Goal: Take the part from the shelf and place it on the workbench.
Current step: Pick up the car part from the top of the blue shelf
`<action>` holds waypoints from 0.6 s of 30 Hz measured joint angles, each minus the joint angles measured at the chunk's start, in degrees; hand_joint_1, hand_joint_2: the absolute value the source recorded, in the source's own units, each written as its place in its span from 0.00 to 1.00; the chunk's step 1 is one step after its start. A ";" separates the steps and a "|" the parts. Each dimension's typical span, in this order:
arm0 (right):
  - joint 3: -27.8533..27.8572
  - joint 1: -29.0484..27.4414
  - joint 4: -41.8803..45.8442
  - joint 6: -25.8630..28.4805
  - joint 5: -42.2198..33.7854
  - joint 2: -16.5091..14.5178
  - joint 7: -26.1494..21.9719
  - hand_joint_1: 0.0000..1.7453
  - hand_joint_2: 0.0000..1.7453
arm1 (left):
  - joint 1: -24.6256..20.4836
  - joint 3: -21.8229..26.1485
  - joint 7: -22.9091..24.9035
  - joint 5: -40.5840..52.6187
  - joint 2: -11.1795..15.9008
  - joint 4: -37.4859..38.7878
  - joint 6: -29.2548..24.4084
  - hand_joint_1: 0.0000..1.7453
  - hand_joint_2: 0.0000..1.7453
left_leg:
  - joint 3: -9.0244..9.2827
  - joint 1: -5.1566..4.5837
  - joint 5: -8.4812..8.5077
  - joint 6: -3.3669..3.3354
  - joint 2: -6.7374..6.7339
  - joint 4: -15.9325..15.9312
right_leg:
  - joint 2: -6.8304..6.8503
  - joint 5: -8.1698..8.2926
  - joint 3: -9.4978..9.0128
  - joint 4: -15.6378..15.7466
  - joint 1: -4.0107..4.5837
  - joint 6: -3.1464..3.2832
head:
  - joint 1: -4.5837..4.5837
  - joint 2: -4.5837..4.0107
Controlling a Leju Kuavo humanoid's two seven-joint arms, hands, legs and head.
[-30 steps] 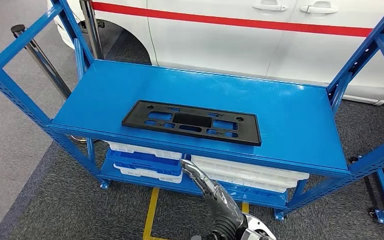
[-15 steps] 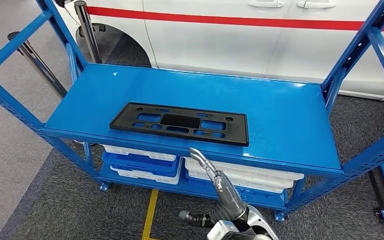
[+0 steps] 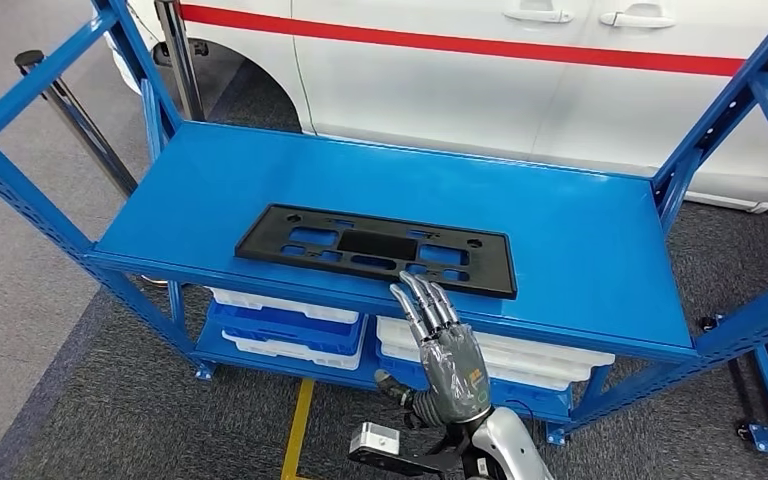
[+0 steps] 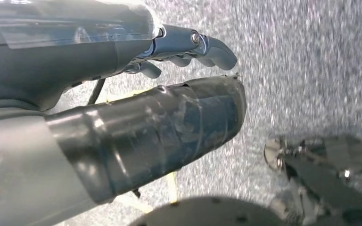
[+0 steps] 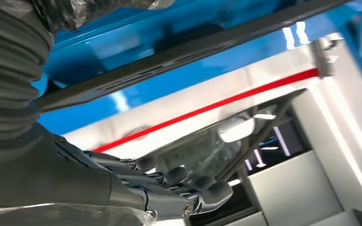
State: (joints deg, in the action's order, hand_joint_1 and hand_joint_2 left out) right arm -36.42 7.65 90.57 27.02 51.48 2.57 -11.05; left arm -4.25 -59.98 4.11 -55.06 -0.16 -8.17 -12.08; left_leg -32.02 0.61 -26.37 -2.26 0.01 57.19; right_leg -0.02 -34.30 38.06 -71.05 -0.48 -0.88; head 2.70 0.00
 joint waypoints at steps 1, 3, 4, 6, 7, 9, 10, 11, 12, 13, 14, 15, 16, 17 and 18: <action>-0.21 0.12 -0.53 0.62 1.79 0.02 1.22 0.00 1.00 | 0.00 -0.08 0.05 -0.03 0.01 0.00 -0.01 0.00 0.00 | 0.00 -0.02 -0.05 -0.02 0.02 0.04 | 0.00 -0.71 1.45 -2.79 -0.12 -0.15 | 0.02 0.00; -0.69 0.54 -1.48 1.28 5.16 0.06 3.57 0.00 1.00 | 0.00 -0.26 0.10 -0.11 0.00 0.00 -0.02 0.00 0.00 | 0.08 -0.02 -0.21 0.02 0.08 0.23 | 0.01 1.30 1.41 -2.06 -0.33 -0.30 | 0.02 0.00; -0.91 0.86 -1.91 1.35 6.68 0.09 4.72 0.00 1.00 | 0.00 -0.38 0.12 -0.15 -0.02 0.00 0.00 0.00 0.00 | 0.14 0.00 -0.38 0.13 0.12 0.43 | 0.02 3.54 -0.09 1.32 -0.43 -0.27 | 0.02 0.00; -1.19 1.61 -2.73 1.11 9.43 0.19 6.94 0.00 1.00 | -0.01 -0.64 0.15 -0.26 -0.07 0.00 0.05 0.00 0.00 | 0.07 -0.12 -0.82 0.56 0.20 0.99 | 0.01 6.40 -3.39 8.34 -0.38 0.04 | 0.01 0.00; -1.28 1.93 -3.16 0.88 10.55 0.26 7.90 0.00 1.00 | -0.03 -0.79 0.16 -0.34 -0.08 0.00 0.07 0.00 0.00 | -0.04 -0.21 -0.96 0.84 0.23 1.21 | -0.02 6.85 -4.26 10.32 -0.31 0.24 | -0.01 0.00; -1.45 2.44 -4.12 0.30 12.41 0.42 9.51 0.00 1.00 | -0.06 -1.09 0.19 -0.52 -0.08 0.00 0.09 0.00 0.00 | -0.21 -0.29 -0.99 1.47 0.24 1.31 | -0.14 6.78 -4.45 11.18 -0.07 0.76 | -0.03 0.00; -1.53 2.65 -4.56 0.08 13.08 0.48 10.11 0.00 1.00 | -0.06 -1.22 0.21 -0.58 -0.05 0.00 0.09 0.00 0.00 | -0.25 -0.23 -1.05 1.78 0.24 1.27 | -0.15 6.91 -4.48 11.35 -0.14 1.12 | -0.04 0.00; -1.60 2.90 -4.96 -0.08 13.64 0.53 10.60 0.00 1.00 | -0.06 -1.31 0.23 -0.63 -0.02 0.00 0.10 0.00 0.00 | -0.36 -0.16 -1.39 2.09 0.23 1.58 | -0.14 7.04 -4.61 11.59 -0.20 1.46 | -0.03 0.00; -1.64 3.20 -5.32 -0.24 14.12 0.56 11.06 0.00 1.00 | -0.07 -1.39 0.26 -0.68 0.01 0.00 0.10 0.00 0.00 | -0.79 -0.10 -2.23 2.40 0.22 2.69 | -0.09 7.18 -4.76 11.86 -0.33 1.80 | -0.07 0.00; -1.68 3.51 -5.64 -0.45 14.53 0.57 11.45 0.00 1.00 | -0.07 -1.45 0.27 -0.73 0.04 0.00 0.13 0.00 0.00 | -1.82 -0.03 -3.67 2.67 0.20 5.01 | -0.02 7.28 -4.89 12.07 -0.45 2.03 | -0.09 0.00; -1.72 3.75 -6.00 -0.67 14.88 0.58 11.81 0.00 1.00 | -0.06 -1.49 0.28 -0.80 0.05 0.00 0.16 0.00 0.00 | -3.38 0.04 -5.49 2.90 0.19 8.49 | 0.05 7.29 -4.93 12.13 -0.42 2.15 | -0.11 0.00; -1.77 3.93 -6.38 -0.92 15.17 0.62 12.14 0.00 1.00 | -0.04 -1.52 0.28 -0.89 0.05 0.00 0.19 0.00 0.00 | -5.30 0.10 -7.23 3.09 0.18 12.51 | 0.11 7.29 -4.91 12.12 -0.39 2.24 | -0.14 0.00; -1.85 4.02 -6.73 -1.17 15.37 0.67 12.38 0.00 1.00 | -0.01 -1.54 0.28 -0.95 0.05 0.00 0.22 0.00 0.00 | -6.97 0.14 -8.32 3.20 0.17 15.90 | 0.15 7.27 -4.90 12.11 -0.34 2.27 | -0.13 0.00; -1.95 4.09 -7.09 -1.43 15.49 0.72 12.57 0.00 1.00 | 0.04 -1.56 0.28 -0.99 0.06 0.00 0.24 0.00 0.00 | -7.80 0.15 -8.28 3.23 0.17 17.47 | 0.16 7.25 -4.94 12.11 -0.31 2.29 | -0.13 0.00; -2.03 4.19 -7.38 -1.66 15.53 0.77 12.71 0.00 1.00 | 0.07 -1.58 0.28 -1.01 0.07 0.00 0.24 0.00 0.00 | -7.52 0.15 -7.08 3.19 0.17 16.71 | 0.12 7.23 -5.01 12.10 -0.30 2.29 | -0.14 0.00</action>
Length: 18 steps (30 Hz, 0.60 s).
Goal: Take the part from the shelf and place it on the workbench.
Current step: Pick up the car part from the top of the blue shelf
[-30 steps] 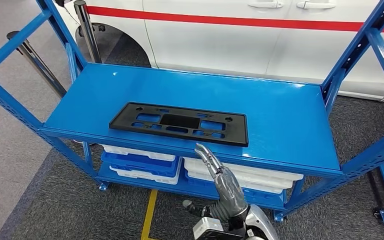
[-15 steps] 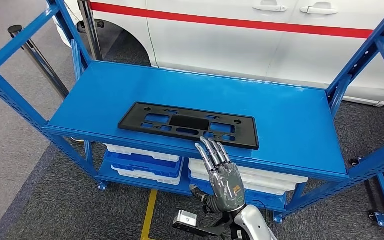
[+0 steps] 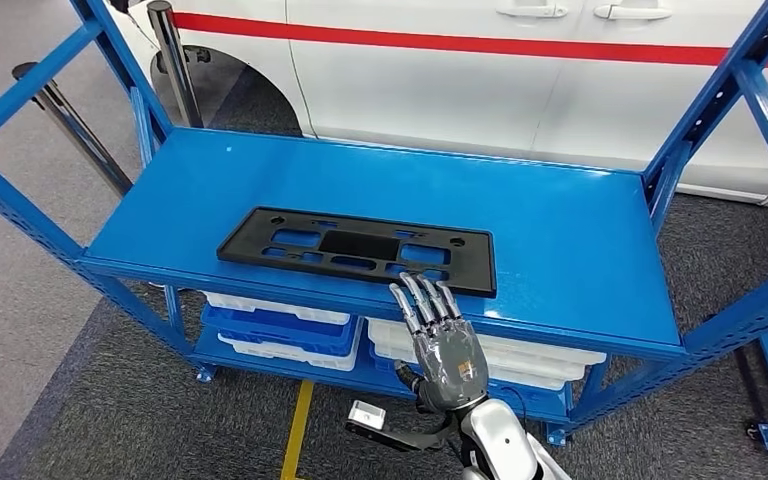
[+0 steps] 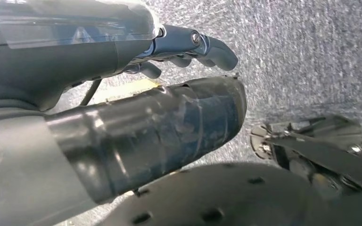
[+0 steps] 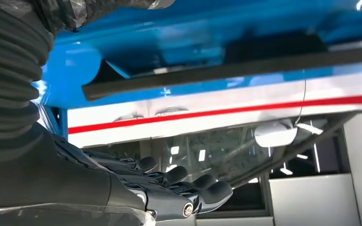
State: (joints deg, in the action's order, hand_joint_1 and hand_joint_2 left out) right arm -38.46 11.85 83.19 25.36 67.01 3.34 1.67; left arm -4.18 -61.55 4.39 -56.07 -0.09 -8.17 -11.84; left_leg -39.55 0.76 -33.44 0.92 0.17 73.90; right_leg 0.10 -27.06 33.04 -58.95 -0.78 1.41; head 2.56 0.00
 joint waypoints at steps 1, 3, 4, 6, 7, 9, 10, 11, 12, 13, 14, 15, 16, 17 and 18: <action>-0.07 0.16 -0.26 -0.19 0.02 0.02 0.11 0.00 1.00 | 0.01 -0.02 0.00 -0.01 0.02 0.00 0.00 0.00 0.00 | 1.39 0.00 2.08 -0.13 0.00 -3.06 | -0.06 -0.04 -0.12 0.00 0.00 -0.03 | 0.00 0.00; -0.10 0.63 -0.68 -0.50 0.05 0.04 0.29 0.00 1.00 | 0.00 -0.06 0.00 -0.05 0.08 0.00 -0.01 0.00 0.00 | 5.16 -0.11 5.68 -0.61 0.01 -11.34 | -0.18 -0.17 -0.26 -0.07 0.10 -0.28 | 0.00 0.00; -0.10 0.89 -0.87 -0.72 0.10 0.05 0.43 0.00 1.00 | -0.03 -0.11 -0.01 -0.09 0.10 0.00 -0.01 0.00 0.00 | 6.42 -0.21 6.51 -0.85 0.04 -14.14 | -0.22 -0.19 -0.23 -0.09 0.18 -0.51 | 0.01 0.00; -0.13 1.31 -1.23 -1.15 0.34 0.07 0.79 0.00 1.00 | -0.09 -0.25 -0.02 -0.15 0.12 0.00 0.01 0.00 0.00 | 7.04 -0.48 6.55 -1.27 0.14 -15.66 | -0.23 -0.13 -0.10 -0.04 0.30 -1.09 | 0.02 -0.01; -0.15 1.47 -1.40 -1.30 0.51 0.08 1.01 0.00 1.00 | -0.08 -0.32 -0.02 -0.19 0.12 0.00 0.01 0.00 0.00 | 7.02 -0.41 6.68 -1.57 0.18 -15.77 | -0.22 -0.07 -0.14 0.06 0.34 -1.43 | 0.03 -0.01; -0.19 1.85 -1.72 -1.38 0.95 0.14 1.53 0.00 1.00 | -0.03 -0.42 -0.02 -0.22 0.10 0.00 0.01 0.00 0.00 | 7.24 -0.19 7.04 -2.33 0.08 -16.29 | -0.20 -1.03 0.26 -1.01 0.32 -2.01 | 0.08 -0.01; -0.20 2.11 -1.87 -1.40 1.29 0.20 1.89 0.00 1.00 | -0.01 -0.48 -0.01 -0.26 0.11 0.00 0.01 0.00 0.00 | 7.34 -0.06 7.20 -2.70 -0.01 -16.55 | -0.20 -2.37 1.14 -3.03 0.31 -2.22 | 0.10 0.00; -0.20 2.34 -2.07 -1.40 1.63 0.28 2.26 0.00 1.00 | -0.02 -0.57 -0.01 -0.28 0.12 0.00 0.02 0.00 0.00 | 7.36 -0.06 7.27 -2.95 -0.10 -16.63 | -0.19 -4.22 2.61 -6.26 0.19 -2.33 | 0.12 0.00; -0.21 2.55 -2.29 -1.40 1.97 0.37 2.63 0.00 1.00 | -0.03 -0.68 0.00 -0.31 0.13 0.00 0.03 0.00 0.00 | 7.31 -0.11 7.25 -3.12 -0.14 -16.61 | -0.18 -6.08 4.43 -10.17 0.14 -2.42 | 0.14 0.00; -0.20 2.72 -2.60 -1.41 2.29 0.46 2.97 0.00 1.00 | -0.04 -0.81 0.00 -0.33 0.14 0.00 0.05 0.00 0.00 | 7.28 -0.18 7.22 -3.20 -0.14 -16.56 | -0.18 -7.39 6.13 -13.73 0.09 -2.50 | 0.12 0.00; -0.19 2.92 -2.94 -1.44 2.51 0.55 3.19 0.00 1.00 | -0.04 -0.95 0.00 -0.34 0.14 0.00 0.08 0.00 0.00 | 7.28 -0.23 7.17 -3.24 -0.12 -16.49 | -0.18 -7.64 7.13 -15.70 0.07 -2.52 | 0.13 0.00; -0.16 3.22 -3.29 -1.48 2.68 0.61 3.35 0.00 1.00 | -0.04 -1.07 0.00 -0.34 0.14 0.00 0.12 0.00 0.00 | 7.30 -0.25 7.10 -3.23 -0.09 -16.39 | -0.18 -6.74 7.11 -15.50 0.07 -2.48 | 0.13 0.00; -0.11 3.66 -3.63 -1.56 2.80 0.64 3.46 0.00 1.00 | -0.03 -1.17 0.01 -0.33 0.14 0.00 0.17 0.00 0.00 | 7.35 -0.25 7.00 -3.19 -0.05 -16.25 | -0.17 -4.84 5.97 -12.95 0.07 -2.35 | 0.12 0.00; -0.03 4.24 -3.97 -1.67 2.88 0.66 3.53 0.00 1.00 | -0.04 -1.26 0.02 -0.32 0.13 0.00 0.22 0.00 0.00 | 7.39 -0.25 6.84 -3.10 -0.03 -16.07 | -0.17 -2.64 4.15 -8.96 0.09 -2.15 | 0.13 0.00; 0.07 4.96 -4.35 -1.83 2.92 0.66 3.62 0.00 1.00 | -0.07 -1.34 0.04 -0.30 0.12 0.00 0.28 0.00 0.00 | 7.32 -0.35 6.66 -2.94 -0.01 -15.82 | -0.17 -1.14 2.42 -5.18 0.19 -1.92 | 0.12 0.00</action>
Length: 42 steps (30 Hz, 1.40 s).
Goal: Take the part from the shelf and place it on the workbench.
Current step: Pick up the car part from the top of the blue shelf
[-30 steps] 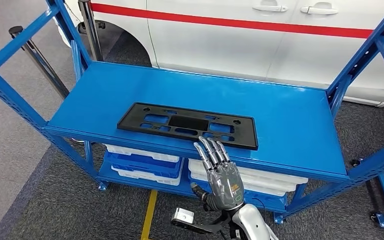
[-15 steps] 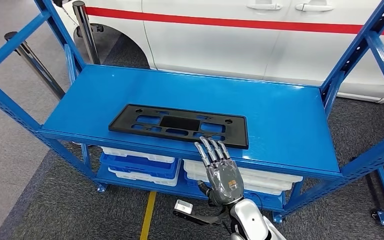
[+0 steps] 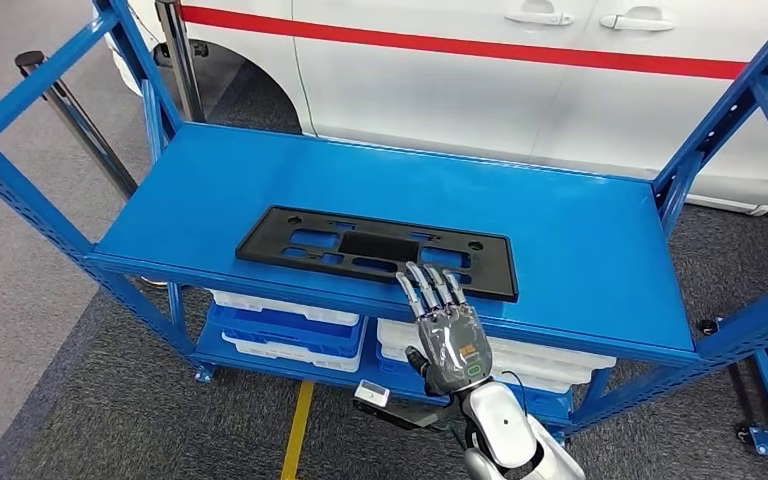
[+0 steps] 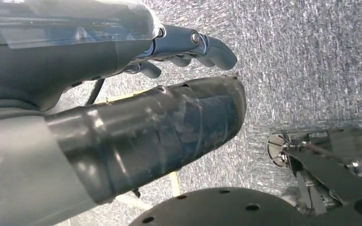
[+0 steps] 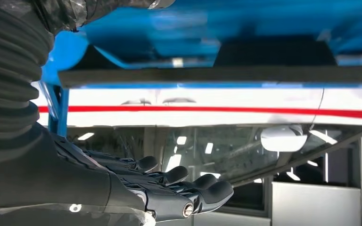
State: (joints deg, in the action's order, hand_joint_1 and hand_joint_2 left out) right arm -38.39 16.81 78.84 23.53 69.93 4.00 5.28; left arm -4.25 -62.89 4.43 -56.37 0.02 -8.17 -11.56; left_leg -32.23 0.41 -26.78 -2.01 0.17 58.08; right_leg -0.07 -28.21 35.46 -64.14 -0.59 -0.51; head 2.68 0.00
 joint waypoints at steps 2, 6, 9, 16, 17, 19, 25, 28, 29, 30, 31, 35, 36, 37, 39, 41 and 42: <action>0.24 1.43 -0.78 -0.40 -0.23 -0.01 0.04 0.00 1.00 | -0.06 -0.14 0.03 0.04 -0.02 0.00 0.14 0.00 0.00 | -0.33 -0.13 -0.18 0.47 0.03 0.37 | -0.03 1.12 -1.82 4.25 0.25 0.37 | -0.01 0.00; 0.93 4.21 -2.93 -2.00 -2.52 -0.14 -1.04 0.00 1.00 | -0.11 -0.70 0.03 0.08 0.03 0.00 0.62 0.00 0.00 | -0.86 -0.07 -0.84 1.64 0.04 1.20 | -0.14 1.37 -1.97 5.11 0.12 1.31 | -0.05 0.00; 1.10 6.32 -4.89 -2.58 -3.65 -0.37 -1.72 0.00 1.00 | -0.13 -1.14 0.03 0.09 0.08 0.00 0.78 0.00 0.00 | -4.80 0.18 -5.54 2.48 0.02 9.77 | 0.06 1.57 -2.16 5.51 -0.16 1.92 | -0.09 0.00; 1.22 8.14 -7.80 -2.97 -4.27 -0.87 -1.95 0.00 1.00 | -0.08 -1.51 0.03 0.11 0.22 0.00 0.90 0.00 0.00 | -1.95 0.29 0.05 2.38 0.02 3.00 | -0.04 1.20 -2.52 5.27 0.00 1.54 | -0.10 0.00; 1.28 8.78 -8.41 -3.28 -4.56 -1.01 -2.10 0.00 1.00 | -0.13 -1.56 0.03 0.12 0.25 0.00 0.97 0.00 0.00 | -1.09 0.18 0.51 2.14 0.04 0.97 | -0.07 1.20 -2.41 5.22 0.08 1.29 | -0.10 0.00; 1.45 10.22 -10.20 -4.25 -5.89 -1.28 -2.93 0.00 1.00 | -0.26 -1.75 0.03 0.10 0.27 0.00 1.12 0.00 0.00 | -0.96 -0.02 0.45 1.65 0.11 0.14 | -0.10 1.31 -2.20 5.21 0.18 0.71 | -0.09 0.00; 2.38 14.98 -17.18 -10.61 -14.24 -1.70 -7.17 0.00 1.00 | -0.28 -2.44 -0.32 -0.67 0.40 0.00 1.40 0.00 0.00 | -0.81 0.26 1.03 -0.15 -0.07 -0.50 | -0.01 -5.17 3.33 -6.84 -0.10 -0.50 | -0.01 0.00; 2.41 16.20 -20.42 -12.45 -16.35 -1.71 -8.24 0.00 1.00 | -0.23 -2.65 -0.67 -0.96 0.45 0.00 1.48 0.00 0.00 | -0.80 0.20 0.89 -0.24 0.06 -0.23 | 0.01 -4.51 5.13 -9.95 -0.19 -0.59 | 0.01 0.00; 2.42 16.57 -21.09 -12.75 -16.70 -1.72 -8.51 0.00 1.00 | -0.22 -2.69 -0.76 -0.99 0.46 0.00 1.49 0.00 0.00 | -0.78 0.21 0.76 -0.17 0.11 -0.05 | 0.02 -2.49 3.85 -6.98 -0.21 -0.51 | 0.00 0.00; 2.42 16.99 -21.65 -12.96 -16.99 -1.74 -8.74 0.00 1.00 | -0.22 -2.72 -0.81 -1.01 0.46 0.00 1.51 0.00 0.00 | -0.79 0.21 0.57 -0.02 0.14 0.17 | 0.04 -0.65 2.14 -3.14 -0.21 -0.38 | 0.00 0.00; 2.42 17.39 -22.20 -13.11 -17.22 -1.79 -8.92 0.00 1.00 | -0.25 -2.75 -0.85 -1.03 0.47 0.00 1.54 0.00 0.00 | -0.89 0.10 0.37 0.19 0.16 0.46 | 0.04 0.68 0.57 0.37 -0.11 -0.23 | 0.00 0.00; 2.42 18.23 -23.65 -13.67 -17.67 -2.38 -9.29 0.00 1.00 | -0.32 -2.85 -0.89 -1.11 0.53 0.00 1.54 0.00 0.00 | -1.27 -0.15 0.29 1.28 0.19 0.71 | -0.09 1.45 -0.92 4.12 0.14 0.60 | -0.08 0.00; 2.41 18.47 -23.92 -14.02 -17.85 -2.57 -9.42 0.00 1.00 | -0.32 -2.86 -0.92 -1.16 0.60 0.00 1.54 0.00 0.00 | -1.31 -0.09 0.06 1.56 0.19 0.91 | -0.07 1.55 -0.99 4.31 0.06 0.91 | -0.08 0.00; 2.40 18.80 -24.25 -14.43 -18.12 -2.78 -9.54 0.00 1.00 | -0.33 -2.87 -0.96 -1.25 0.66 0.00 1.53 0.00 0.00 | -1.74 -0.03 -0.72 1.87 0.18 1.91 | 0.01 1.67 -1.07 4.51 -0.04 1.28 | -0.10 0.00; 2.39 19.34 -24.93 -15.01 -18.58 -3.08 -9.74 0.00 1.00 | -0.32 -2.89 -1.06 -1.47 0.76 0.00 1.51 0.00 0.00 | -4.01 0.16 -3.72 2.40 0.14 6.96 | 0.27 1.83 -1.16 4.76 -0.21 1.82 | -0.13 0.00; 2.39 19.66 -25.64 -15.26 -18.81 -3.26 -9.86 0.00 1.00 | -0.28 -2.90 -1.13 -1.66 0.77 0.00 1.47 0.00 0.00 | -7.34 0.32 -6.82 2.78 0.13 14.29 | 0.49 1.86 -1.11 4.77 -0.17 1.99 | -0.14 0.00; 2.39 19.82 -25.99 -15.35 -18.86 -3.35 -9.90 0.00 1.00 | -0.23 -2.91 -1.14 -1.70 0.77 0.00 1.45 0.00 0.00 | -8.26 0.37 -7.23 2.90 0.12 16.42 | 0.54 1.86 -1.12 4.76 -0.16 2.00 | -0.14 0.00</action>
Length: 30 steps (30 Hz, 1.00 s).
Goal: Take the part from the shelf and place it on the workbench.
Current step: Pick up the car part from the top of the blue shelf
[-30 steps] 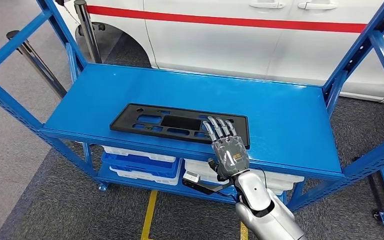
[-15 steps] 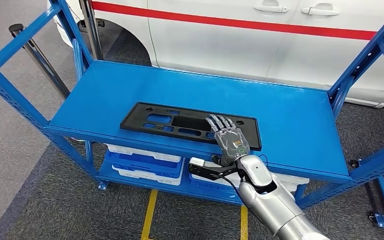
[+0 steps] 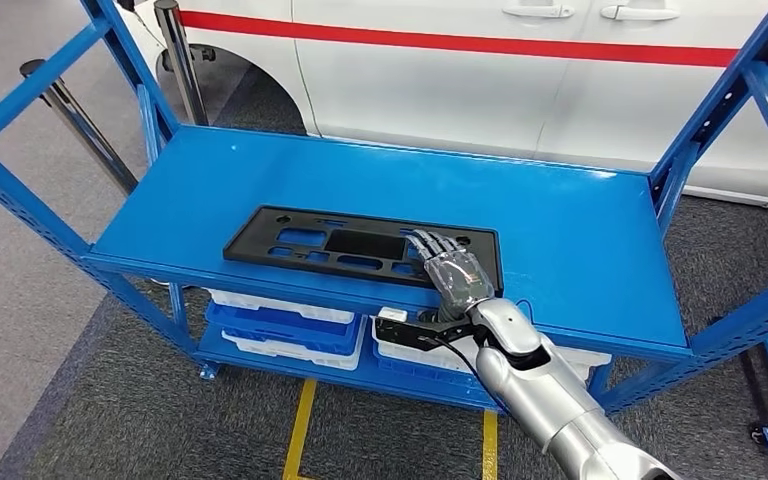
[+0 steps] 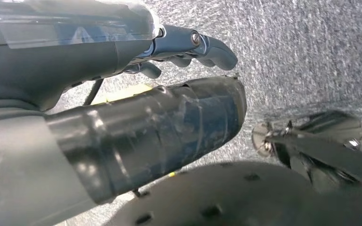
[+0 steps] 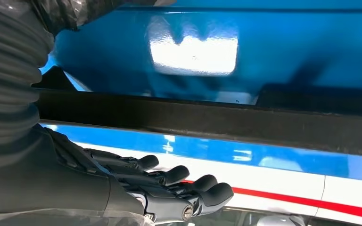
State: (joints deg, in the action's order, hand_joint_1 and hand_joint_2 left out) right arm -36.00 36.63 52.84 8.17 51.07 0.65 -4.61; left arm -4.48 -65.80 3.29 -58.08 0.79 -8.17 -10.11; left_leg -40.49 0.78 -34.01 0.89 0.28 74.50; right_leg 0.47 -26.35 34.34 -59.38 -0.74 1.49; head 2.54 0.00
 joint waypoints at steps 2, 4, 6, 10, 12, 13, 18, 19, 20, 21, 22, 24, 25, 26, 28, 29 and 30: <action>-0.01 0.40 -0.63 -0.19 -0.09 -0.18 -0.10 0.00 1.00 | 0.09 -0.01 -0.01 -0.03 0.07 0.01 -0.04 0.00 0.00 | 1.40 0.06 2.37 0.03 -0.01 -2.52 | -0.05 0.01 -0.10 -0.06 -0.04 -0.02 | -0.01 0.00; -0.02 0.90 -1.15 -0.18 -0.08 -0.40 -0.14 0.00 1.00 | 0.09 -0.03 -0.01 -0.04 0.17 0.01 -0.05 0.00 0.00 | 5.53 0.05 5.80 -0.17 0.00 -10.63 | -0.18 -0.01 -0.12 -0.22 0.05 -0.24 | -0.01 0.00; -0.04 1.28 -1.62 0.14 0.10 -0.61 -0.01 0.00 1.00 | 0.04 -0.11 -0.01 -0.05 0.21 0.01 -0.03 0.00 0.00 | 7.79 -0.10 6.96 -0.61 0.03 -15.37 | -0.37 0.11 0.04 -0.32 0.25 -0.82 | 0.03 0.00; -0.08 1.45 -2.48 2.19 0.83 -0.89 0.60 0.00 1.00 | -0.02 -0.51 0.17 -0.19 0.18 0.00 0.17 0.00 0.00 | 7.95 0.02 7.51 -2.09 -0.21 -16.42 | -0.60 -0.08 0.40 -0.62 0.27 -2.15 | 0.07 0.00; -0.12 1.56 -2.68 3.78 1.39 -0.93 0.97 0.00 1.00 | -0.08 -0.81 0.28 -0.31 0.16 0.00 0.27 0.00 0.00 | 7.93 0.19 7.97 -2.79 -0.43 -16.89 | -0.60 -2.92 2.39 -4.89 0.17 -2.55 | 0.10 0.00; -0.14 1.59 -2.72 4.38 1.67 -0.95 1.20 0.00 1.00 | -0.10 -0.96 0.32 -0.38 0.16 0.00 0.30 0.00 0.00 | 7.80 0.13 8.06 -2.96 -0.46 -16.91 | -0.58 -4.89 4.06 -8.57 0.13 -2.71 | 0.11 0.00; -0.21 1.54 -2.63 5.57 2.88 -1.01 2.10 0.00 1.00 | -0.04 -1.43 0.49 -0.61 0.14 0.00 0.44 0.00 0.00 | 7.54 0.00 7.90 -2.87 -0.31 -16.34 | -0.54 -3.23 4.50 -10.36 -0.03 -2.76 | 0.12 0.00; -0.22 1.69 -2.54 5.71 3.06 -1.04 2.23 0.00 1.00 | -0.05 -1.49 0.49 -0.62 0.11 0.00 0.48 0.00 0.00 | 7.52 -0.05 7.74 -2.70 -0.28 -16.16 | -0.53 -1.69 2.56 -6.59 0.02 -2.57 | 0.12 0.00; -0.22 1.87 -2.45 5.80 3.22 -1.11 2.29 0.00 1.00 | -0.09 -1.56 0.50 -0.63 0.09 0.00 0.51 0.00 0.00 | 7.41 -0.15 7.58 -2.48 -0.26 -15.90 | -0.54 -0.65 1.01 -3.33 0.12 -2.34 | 0.10 0.00; -0.22 1.98 -2.38 5.82 3.32 -1.20 2.34 0.00 1.00 | -0.14 -1.63 0.50 -0.64 0.07 0.00 0.51 0.00 0.00 | 7.29 -0.25 7.51 -2.22 -0.26 -15.75 | -0.55 -0.32 0.15 -1.43 0.22 -2.11 | 0.08 0.00; -0.23 2.05 -2.35 5.82 3.38 -1.27 2.38 0.00 1.00 | -0.17 -1.72 0.51 -0.66 0.06 0.00 0.51 0.00 0.00 | 7.17 -0.33 7.50 -1.94 -0.25 -15.69 | -0.59 -0.53 -0.13 -0.71 0.37 -1.86 | 0.07 0.00; -0.24 2.15 -2.33 5.78 3.44 -1.41 2.43 0.00 1.00 | -0.19 -1.87 0.55 -0.69 0.07 0.00 0.51 0.00 0.00 | 7.06 -0.31 7.45 -1.36 -0.25 -15.74 | -0.64 -0.40 -0.11 -0.39 0.38 -1.28 | 0.05 0.00; -0.24 2.24 -2.31 5.73 3.46 -1.47 2.44 0.00 1.00 | -0.19 -1.93 0.59 -0.72 0.07 0.00 0.51 0.00 0.00 | 6.92 -0.25 7.05 -1.08 -0.25 -15.40 | -0.64 -0.32 -0.17 -0.23 0.29 -0.94 | 0.05 0.00; -0.24 2.36 -2.27 5.68 3.48 -1.57 2.45 0.00 1.00 | -0.18 -1.99 0.63 -0.74 0.07 0.00 0.51 0.00 0.00 | 6.40 -0.20 6.13 -0.79 -0.25 -14.17 | -0.62 -0.23 -0.24 -0.06 0.15 -0.59 | 0.02 0.00; -0.24 2.52 -2.22 5.46 3.49 -1.81 2.45 0.00 1.00 | -0.19 -2.16 0.68 -0.84 0.07 0.00 0.51 0.00 0.00 | 3.92 -0.07 3.00 -0.30 -0.26 -8.54 | -0.54 -0.19 -0.32 0.11 0.03 -0.11 | 0.00 0.00; -0.24 2.54 -2.25 5.25 3.50 -1.92 2.45 0.00 1.00 | -0.18 -2.25 0.69 -0.91 0.05 0.00 0.51 0.00 0.00 | 2.12 -0.02 1.38 -0.12 -0.26 -4.75 | -0.50 -0.22 -0.31 0.09 0.06 0.02 | -0.02 0.00; -0.24 2.54 -2.29 4.97 3.49 -1.97 2.45 0.00 1.00 | -0.16 -2.32 0.69 -0.98 0.05 0.00 0.51 0.00 0.00 | 0.62 0.01 0.47 0.01 -0.27 -1.71 | -0.48 -0.26 -0.32 0.07 0.09 0.08 | -0.01 0.00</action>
State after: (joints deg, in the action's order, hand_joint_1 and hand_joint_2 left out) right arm -36.24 39.16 50.55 13.15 54.57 -1.32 -2.16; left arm -4.65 -68.12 3.98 -59.06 0.84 -8.17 -9.60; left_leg -39.87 0.80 -33.54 0.90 0.02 72.78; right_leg -0.01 -26.61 34.02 -59.30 -0.65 1.58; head 2.54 0.00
